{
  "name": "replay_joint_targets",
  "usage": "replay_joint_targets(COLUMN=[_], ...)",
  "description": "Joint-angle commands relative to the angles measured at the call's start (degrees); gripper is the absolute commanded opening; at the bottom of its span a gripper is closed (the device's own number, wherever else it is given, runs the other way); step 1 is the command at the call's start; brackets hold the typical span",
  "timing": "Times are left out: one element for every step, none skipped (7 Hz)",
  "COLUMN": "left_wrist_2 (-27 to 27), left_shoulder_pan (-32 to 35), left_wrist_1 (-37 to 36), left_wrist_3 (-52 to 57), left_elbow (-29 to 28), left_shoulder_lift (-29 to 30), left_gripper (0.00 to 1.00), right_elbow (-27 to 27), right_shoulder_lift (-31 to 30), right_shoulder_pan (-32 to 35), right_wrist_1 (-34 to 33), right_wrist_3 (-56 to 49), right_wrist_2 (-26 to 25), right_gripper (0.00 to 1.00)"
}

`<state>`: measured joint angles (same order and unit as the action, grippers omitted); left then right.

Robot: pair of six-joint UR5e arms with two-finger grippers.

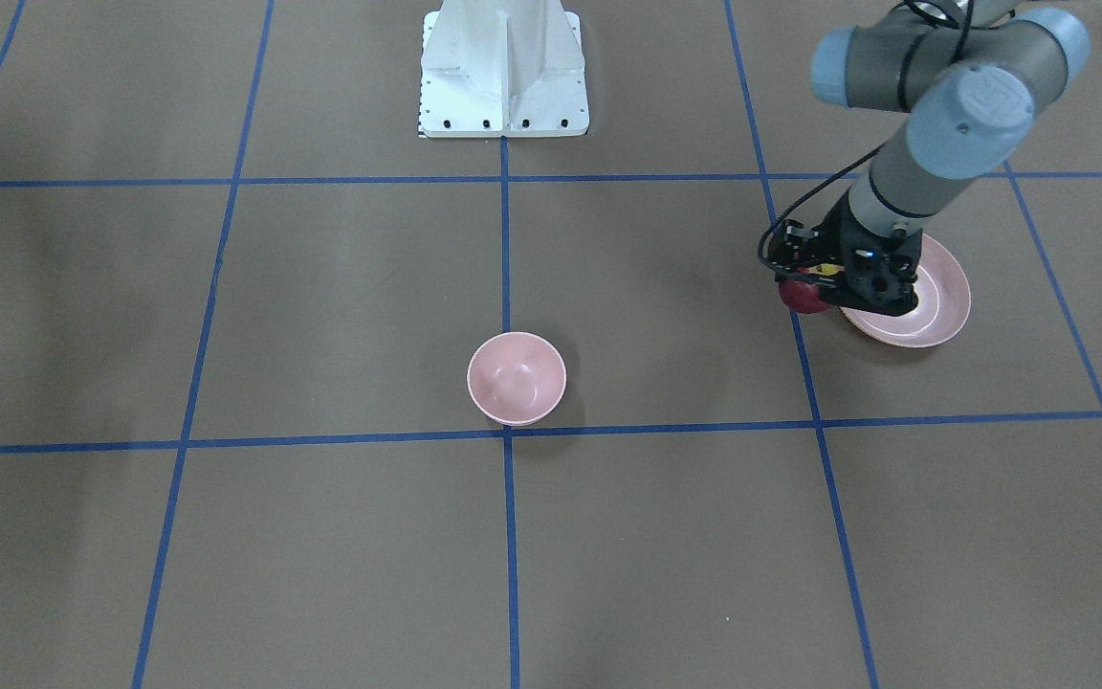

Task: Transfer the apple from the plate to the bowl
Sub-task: 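Lift the apple with the left gripper and carry it over the bowl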

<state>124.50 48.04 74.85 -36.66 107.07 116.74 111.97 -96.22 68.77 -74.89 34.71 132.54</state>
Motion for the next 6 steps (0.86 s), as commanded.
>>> replay_joint_targets(left_wrist_2=[-10.5, -12.3, -12.3, -12.2, -12.2, -12.3], left_shoulder_pan=[-9.4, -11.7, -13.4, -13.4, -13.4, -13.4], left_wrist_1=[-2.4, -0.4, 2.4, 8.5, 12.8, 13.7], left_wrist_3=[-10.7, -15.2, -20.4, -21.5, -22.3, -21.7], left_elbow=[-2.1, -8.7, -17.2, -23.3, -29.1, -34.1], left_shoulder_lift=[11.9, 18.4, 25.3, 28.5, 30.7, 33.3], left_gripper=[0.0, 0.0, 0.0, 0.0, 0.0, 0.0], right_elbow=[-0.2, -0.2, -0.2, -0.4, -0.4, -0.4], right_shoulder_lift=[0.1, 0.0, -0.1, 0.0, -0.2, -0.2], right_shoulder_pan=[-0.1, -0.1, -0.1, -0.2, -0.2, -0.3], right_wrist_1=[0.0, 0.0, 0.0, 0.0, 0.1, 0.1], right_wrist_3=[0.0, 0.0, 0.0, 0.0, 0.0, 0.0], right_wrist_2=[0.0, 0.0, 0.0, 0.0, 0.0, 0.0], right_gripper=[1.0, 1.0, 1.0, 1.0, 1.0, 1.0])
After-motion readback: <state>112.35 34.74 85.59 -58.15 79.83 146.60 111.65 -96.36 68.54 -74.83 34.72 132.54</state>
